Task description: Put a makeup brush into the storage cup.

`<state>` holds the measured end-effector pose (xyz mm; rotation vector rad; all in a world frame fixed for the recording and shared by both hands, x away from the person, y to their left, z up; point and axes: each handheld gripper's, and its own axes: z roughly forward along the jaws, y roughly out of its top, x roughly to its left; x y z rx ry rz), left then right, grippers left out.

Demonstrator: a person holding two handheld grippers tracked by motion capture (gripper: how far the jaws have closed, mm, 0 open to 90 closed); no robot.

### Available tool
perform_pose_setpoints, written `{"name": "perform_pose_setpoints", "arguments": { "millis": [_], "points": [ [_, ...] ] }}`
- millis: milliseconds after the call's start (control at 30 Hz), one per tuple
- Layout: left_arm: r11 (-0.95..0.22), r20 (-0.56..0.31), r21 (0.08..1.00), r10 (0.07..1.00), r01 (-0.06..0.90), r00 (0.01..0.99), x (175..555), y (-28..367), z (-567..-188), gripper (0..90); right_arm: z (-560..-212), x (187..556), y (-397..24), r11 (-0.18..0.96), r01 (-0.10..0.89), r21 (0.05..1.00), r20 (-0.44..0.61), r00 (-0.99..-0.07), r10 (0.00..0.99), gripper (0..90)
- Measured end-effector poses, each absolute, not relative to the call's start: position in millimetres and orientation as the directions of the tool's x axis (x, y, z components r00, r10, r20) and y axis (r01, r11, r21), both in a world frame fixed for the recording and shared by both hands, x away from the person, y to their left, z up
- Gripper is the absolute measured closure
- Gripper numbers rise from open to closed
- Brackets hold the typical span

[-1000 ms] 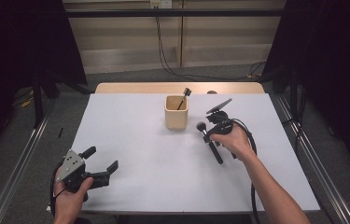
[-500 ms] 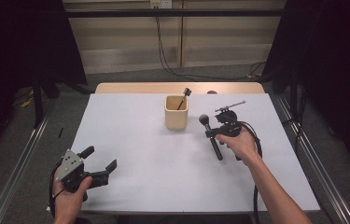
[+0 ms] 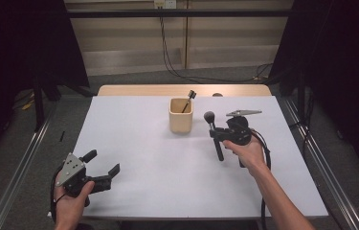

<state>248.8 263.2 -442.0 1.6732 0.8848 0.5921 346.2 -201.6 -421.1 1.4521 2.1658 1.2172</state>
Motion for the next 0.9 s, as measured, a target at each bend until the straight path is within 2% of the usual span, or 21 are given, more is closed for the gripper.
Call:
{"name": "perform_pose_setpoints", "arguments": {
  "millis": [300,900],
  "points": [
    [-0.122,-0.055,0.960,0.802,0.253,0.594,249.0,265.0,-441.9,3.3,-426.5,338.3,-205.0,0.087,0.510,0.856,0.221,-0.513,0.830,71.8],
    [-0.118,-0.059,0.959,0.804,0.256,0.592,248.9,264.8,-441.0,3.3,-428.6,329.5,-211.5,-0.003,0.370,0.929,0.227,-0.564,0.794,71.7]
  ]
}}
